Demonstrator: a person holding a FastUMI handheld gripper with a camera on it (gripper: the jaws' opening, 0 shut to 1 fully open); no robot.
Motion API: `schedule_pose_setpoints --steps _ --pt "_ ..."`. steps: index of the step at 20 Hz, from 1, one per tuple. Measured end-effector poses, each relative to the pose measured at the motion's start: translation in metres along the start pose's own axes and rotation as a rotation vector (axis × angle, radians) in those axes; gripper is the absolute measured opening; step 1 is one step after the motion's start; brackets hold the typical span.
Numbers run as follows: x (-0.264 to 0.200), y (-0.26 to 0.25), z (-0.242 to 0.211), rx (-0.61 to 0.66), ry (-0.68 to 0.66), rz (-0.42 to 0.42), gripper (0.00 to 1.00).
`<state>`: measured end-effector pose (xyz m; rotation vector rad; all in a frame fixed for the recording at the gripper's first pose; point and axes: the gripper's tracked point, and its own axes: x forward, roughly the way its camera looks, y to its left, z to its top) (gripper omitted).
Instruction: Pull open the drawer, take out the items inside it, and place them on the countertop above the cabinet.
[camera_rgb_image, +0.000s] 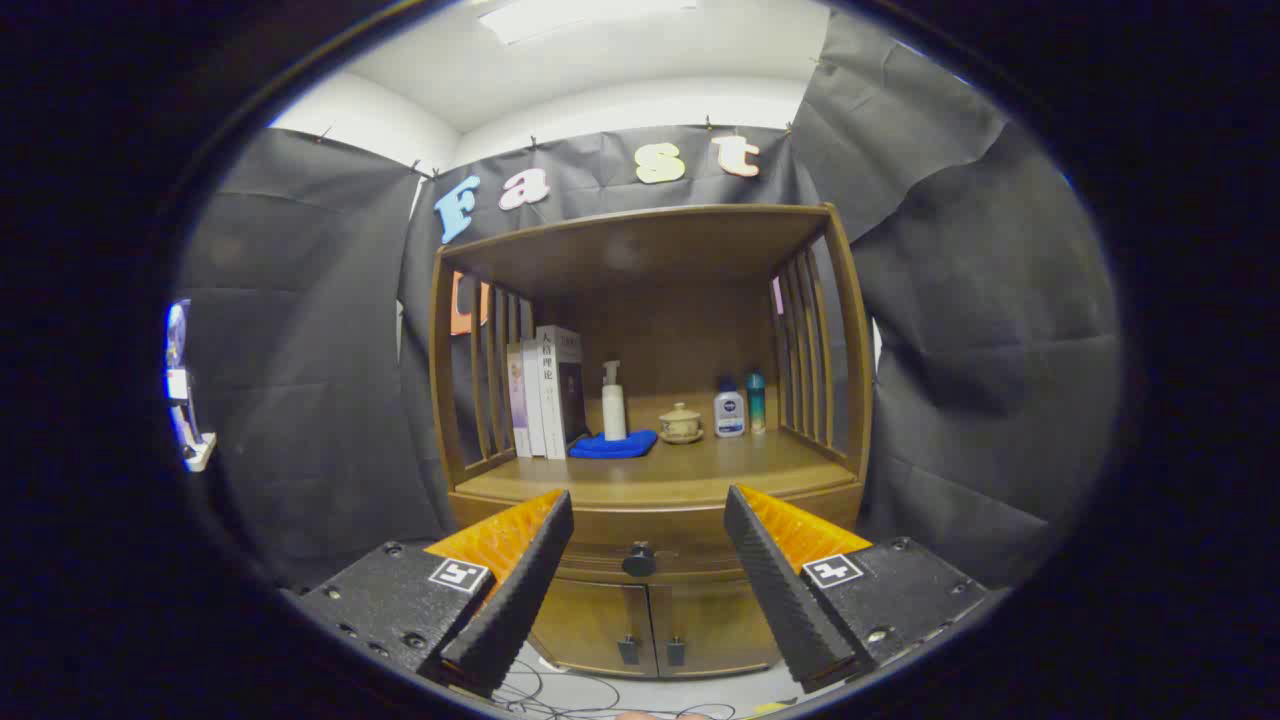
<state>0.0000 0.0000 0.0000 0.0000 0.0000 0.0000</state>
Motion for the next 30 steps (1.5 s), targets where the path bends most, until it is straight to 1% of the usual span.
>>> schedule_pose_setpoints --steps 8,11,14,19,25,30 --pt "0.01 0.008 -0.008 -0.021 0.041 0.019 0.99" --pt "0.017 0.007 -0.011 0.003 0.064 0.016 0.99" --pt "0.028 0.012 -0.018 0.003 0.083 0.019 0.99" --pt "0.064 0.015 -0.037 -0.005 0.125 -0.002 0.99" --pt "0.112 0.023 -0.079 -0.027 0.169 -0.011 0.99" --pt "0.138 0.021 -0.133 -0.038 0.28 -0.037 0.99"
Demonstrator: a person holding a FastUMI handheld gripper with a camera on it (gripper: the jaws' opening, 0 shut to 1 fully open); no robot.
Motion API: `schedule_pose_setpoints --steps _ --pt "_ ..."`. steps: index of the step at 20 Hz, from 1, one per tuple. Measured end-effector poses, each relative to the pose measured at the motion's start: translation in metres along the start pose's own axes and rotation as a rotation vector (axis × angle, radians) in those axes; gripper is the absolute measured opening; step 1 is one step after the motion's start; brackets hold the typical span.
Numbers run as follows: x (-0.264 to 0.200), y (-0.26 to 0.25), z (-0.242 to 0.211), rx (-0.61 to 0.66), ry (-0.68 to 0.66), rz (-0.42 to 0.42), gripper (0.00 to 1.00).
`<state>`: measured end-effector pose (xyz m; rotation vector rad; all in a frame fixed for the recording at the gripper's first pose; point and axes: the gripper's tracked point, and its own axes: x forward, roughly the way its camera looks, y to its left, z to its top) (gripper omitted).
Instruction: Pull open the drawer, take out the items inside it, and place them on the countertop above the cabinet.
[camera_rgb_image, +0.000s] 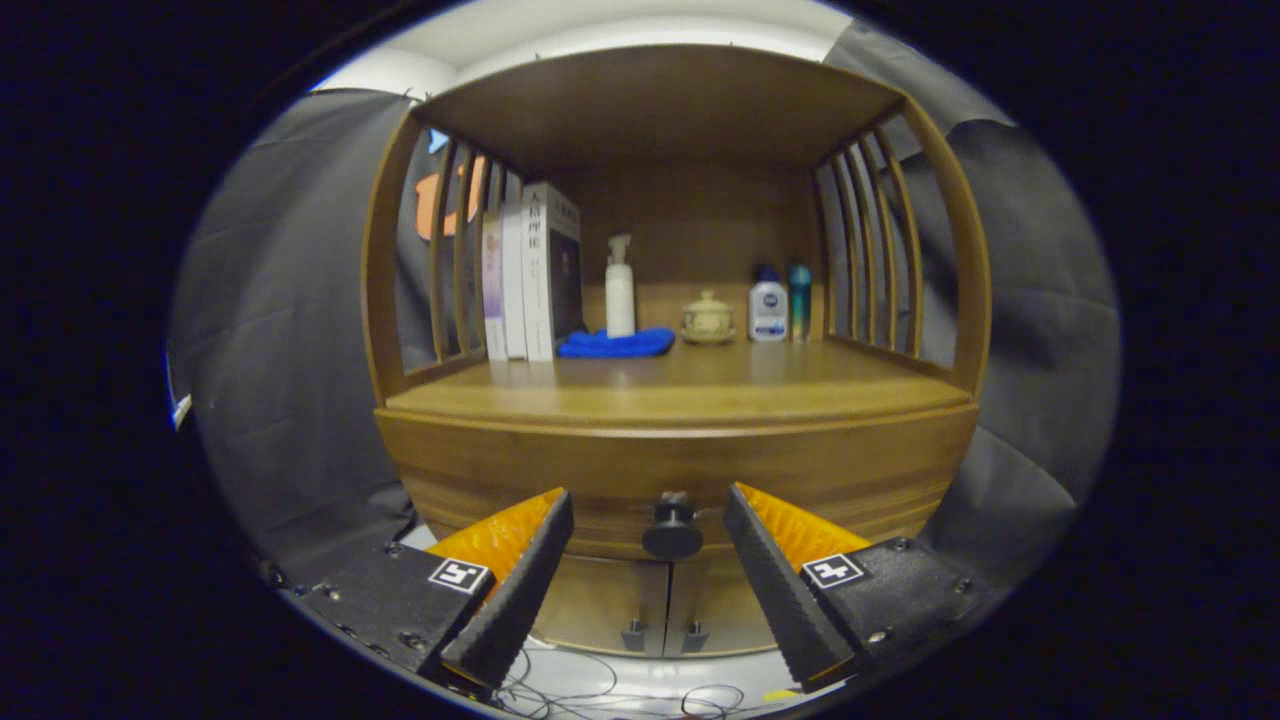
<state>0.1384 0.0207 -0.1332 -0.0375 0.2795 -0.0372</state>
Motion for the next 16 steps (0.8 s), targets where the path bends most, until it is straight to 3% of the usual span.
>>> schedule_pose_setpoints --steps 3,9,16 --pt "0.021 -0.006 -0.013 -0.008 0.03 -0.02 0.95" --pt "0.043 -0.015 -0.023 0.009 0.07 -0.051 0.73" --pt "0.053 -0.023 -0.022 0.081 0.065 -0.103 0.55"
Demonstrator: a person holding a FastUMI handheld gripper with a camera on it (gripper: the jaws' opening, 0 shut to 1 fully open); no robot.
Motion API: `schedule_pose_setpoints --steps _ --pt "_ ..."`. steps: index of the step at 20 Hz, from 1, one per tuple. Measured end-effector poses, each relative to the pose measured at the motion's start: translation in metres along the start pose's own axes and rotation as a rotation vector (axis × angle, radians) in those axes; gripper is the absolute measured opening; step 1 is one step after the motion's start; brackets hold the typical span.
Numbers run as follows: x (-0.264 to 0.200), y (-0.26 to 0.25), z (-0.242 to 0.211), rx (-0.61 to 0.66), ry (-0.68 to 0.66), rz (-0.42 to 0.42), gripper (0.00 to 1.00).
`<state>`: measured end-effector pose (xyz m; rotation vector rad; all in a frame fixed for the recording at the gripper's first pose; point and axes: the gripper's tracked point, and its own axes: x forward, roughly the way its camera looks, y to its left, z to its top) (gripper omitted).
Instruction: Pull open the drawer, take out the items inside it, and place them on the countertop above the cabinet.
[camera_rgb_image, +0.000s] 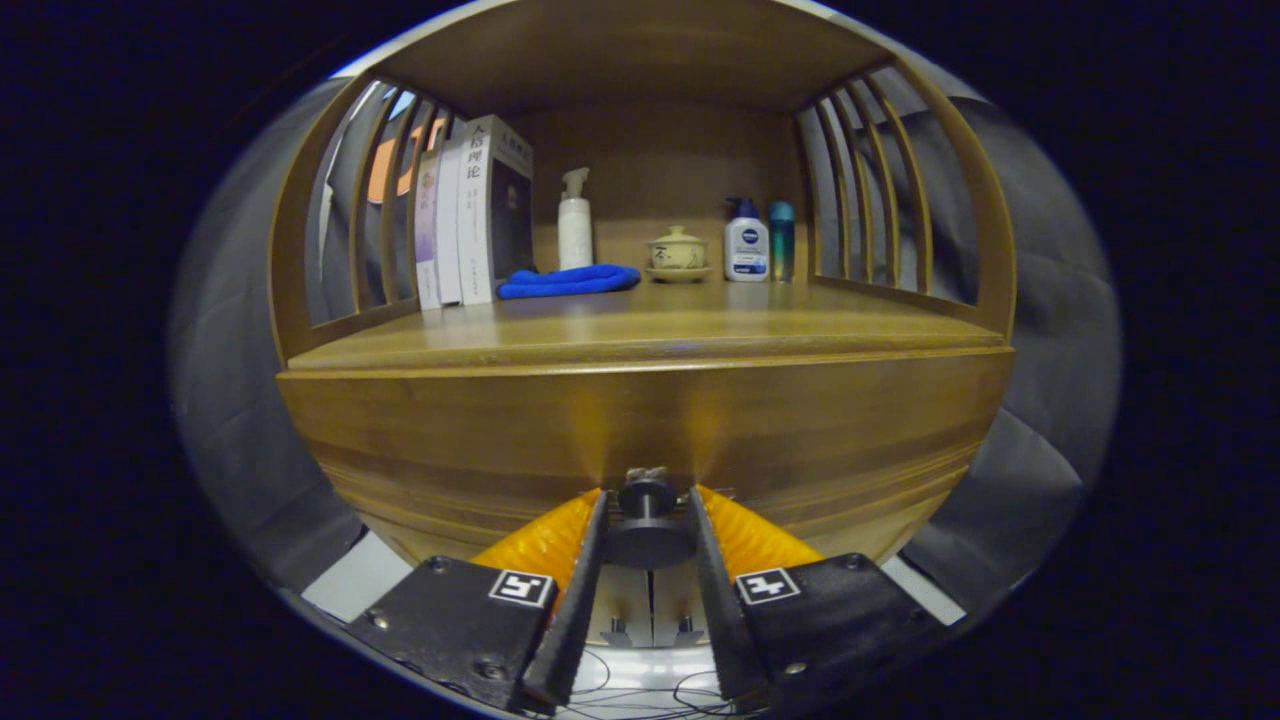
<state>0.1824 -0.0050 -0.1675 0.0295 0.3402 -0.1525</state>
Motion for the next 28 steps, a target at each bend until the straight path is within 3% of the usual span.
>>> schedule_pose_setpoints --steps 2,10,28 --pt "0.0 -0.001 0.0 0.018 -0.005 0.002 0.47" --pt "-0.007 -0.002 -0.004 -0.03 -0.016 0.005 0.34" --pt "-0.122 -0.013 -0.06 -0.097 -0.017 0.056 0.34"
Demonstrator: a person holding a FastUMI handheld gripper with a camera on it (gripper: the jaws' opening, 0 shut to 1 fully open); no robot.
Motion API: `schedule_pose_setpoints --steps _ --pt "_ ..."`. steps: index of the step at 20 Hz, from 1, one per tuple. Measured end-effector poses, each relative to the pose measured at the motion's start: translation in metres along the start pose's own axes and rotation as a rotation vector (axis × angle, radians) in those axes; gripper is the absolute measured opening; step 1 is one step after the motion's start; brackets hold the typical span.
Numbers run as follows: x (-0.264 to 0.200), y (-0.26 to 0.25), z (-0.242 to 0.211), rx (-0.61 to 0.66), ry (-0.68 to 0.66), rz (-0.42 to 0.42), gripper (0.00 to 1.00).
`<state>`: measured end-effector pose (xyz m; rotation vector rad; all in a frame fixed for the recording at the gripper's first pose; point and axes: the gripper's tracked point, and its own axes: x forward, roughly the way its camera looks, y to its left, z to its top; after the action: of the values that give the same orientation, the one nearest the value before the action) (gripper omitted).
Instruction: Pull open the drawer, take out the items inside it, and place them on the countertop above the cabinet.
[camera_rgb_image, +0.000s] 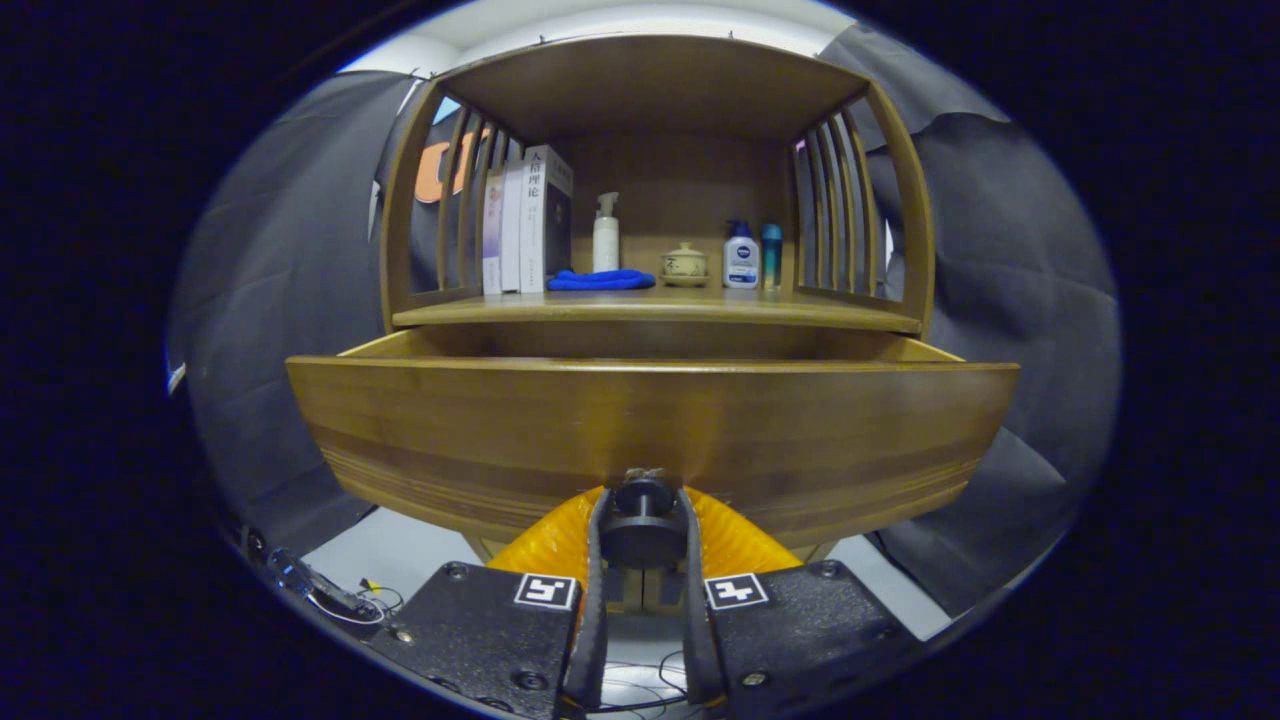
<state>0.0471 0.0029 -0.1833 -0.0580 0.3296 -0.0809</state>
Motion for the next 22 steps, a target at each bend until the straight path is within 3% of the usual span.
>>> schedule_pose_setpoints --steps 3,13,16,18,21,22 --pt "-0.017 -0.001 -0.004 0.006 0.006 0.003 0.33" --pt "-0.01 -0.003 -0.009 -0.022 0.013 0.05 0.34" --pt "-0.015 -0.003 -0.025 -0.059 0.116 0.093 0.48" --pt "-0.032 0.002 -0.028 -0.016 0.154 0.139 0.53" --pt "-0.06 0.001 -0.008 -0.003 0.15 0.185 0.58" --pt "-0.069 0.001 0.003 -0.013 0.133 0.196 0.64"
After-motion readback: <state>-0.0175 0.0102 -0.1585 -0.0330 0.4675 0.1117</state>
